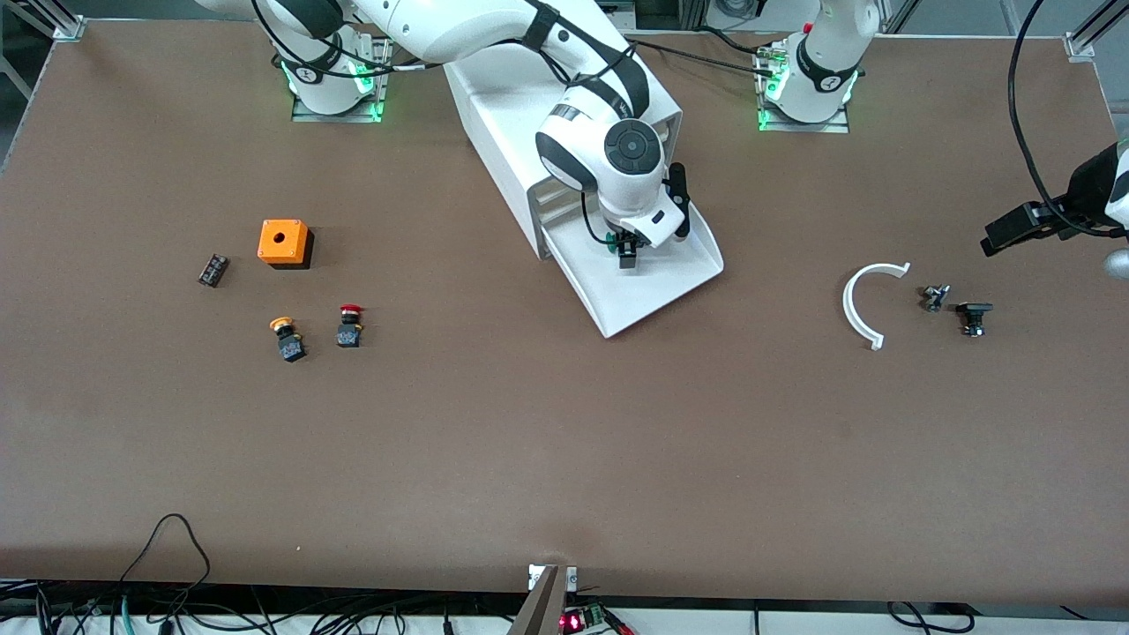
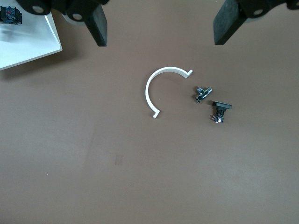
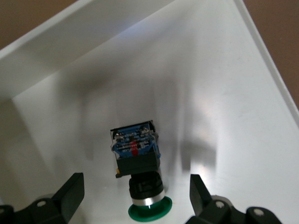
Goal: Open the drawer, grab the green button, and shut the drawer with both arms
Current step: 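Grasp the green button with the right gripper and lift it out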
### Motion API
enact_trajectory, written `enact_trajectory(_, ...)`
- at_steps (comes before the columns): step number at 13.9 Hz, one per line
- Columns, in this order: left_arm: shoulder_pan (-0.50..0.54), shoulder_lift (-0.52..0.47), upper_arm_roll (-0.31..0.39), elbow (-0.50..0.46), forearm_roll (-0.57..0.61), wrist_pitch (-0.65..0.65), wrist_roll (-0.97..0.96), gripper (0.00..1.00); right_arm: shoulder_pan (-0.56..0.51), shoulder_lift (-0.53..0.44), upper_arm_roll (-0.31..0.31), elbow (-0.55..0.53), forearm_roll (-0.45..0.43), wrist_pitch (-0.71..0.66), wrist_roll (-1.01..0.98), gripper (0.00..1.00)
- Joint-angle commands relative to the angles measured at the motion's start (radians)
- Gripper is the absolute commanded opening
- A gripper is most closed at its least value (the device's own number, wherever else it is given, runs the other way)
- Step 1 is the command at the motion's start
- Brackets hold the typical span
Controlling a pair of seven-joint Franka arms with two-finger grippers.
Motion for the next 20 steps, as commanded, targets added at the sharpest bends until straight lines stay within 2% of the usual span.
enact_trajectory(1, -0.001, 0.019, -0.001, 0.039, 0.015, -0.020, -0.006, 1.00, 0.016, 0.046, -0.002, 0.039, -0.016, 0.024, -0.007, 1.00)
enact_trajectory(3, -0.001, 0.019, -0.001, 0.039, 0.015, -0.020, -0.004, 1.00, 0.018, 0.053, -0.002, 0.039, -0.021, 0.027, -0.006, 1.00)
enact_trajectory(4, -0.001, 0.021, 0.000, 0.039, 0.015, -0.020, -0.004, 1.00, 0.019, 0.054, -0.002, 0.039, -0.021, 0.029, -0.006, 0.95)
enact_trajectory(6, -0.001, 0.021, -0.001, 0.039, 0.013, -0.020, -0.004, 1.00, 0.027, 0.054, -0.014, 0.041, -0.021, 0.029, -0.006, 0.74)
enact_trajectory(8, -0.001, 0.021, 0.000, 0.039, 0.015, -0.020, -0.004, 1.00, 0.039, 0.053, -0.024, 0.041, -0.021, 0.029, -0.001, 0.57)
enact_trajectory(12, -0.001, 0.024, 0.000, 0.039, 0.016, -0.020, -0.004, 1.00, 0.045, 0.049, -0.030, 0.042, -0.021, 0.029, -0.007, 0.32)
enact_trajectory(16, -0.001, 0.037, 0.000, 0.039, 0.022, 0.003, -0.004, 1.00, 0.044, 0.028, -0.031, 0.050, -0.022, 0.029, -0.001, 0.18)
enact_trajectory(20, 0.014, 0.057, 0.005, 0.026, 0.013, 0.113, -0.004, 1.00, 0.004, -0.081, -0.059, 0.059, -0.018, 0.018, 0.071, 0.18)
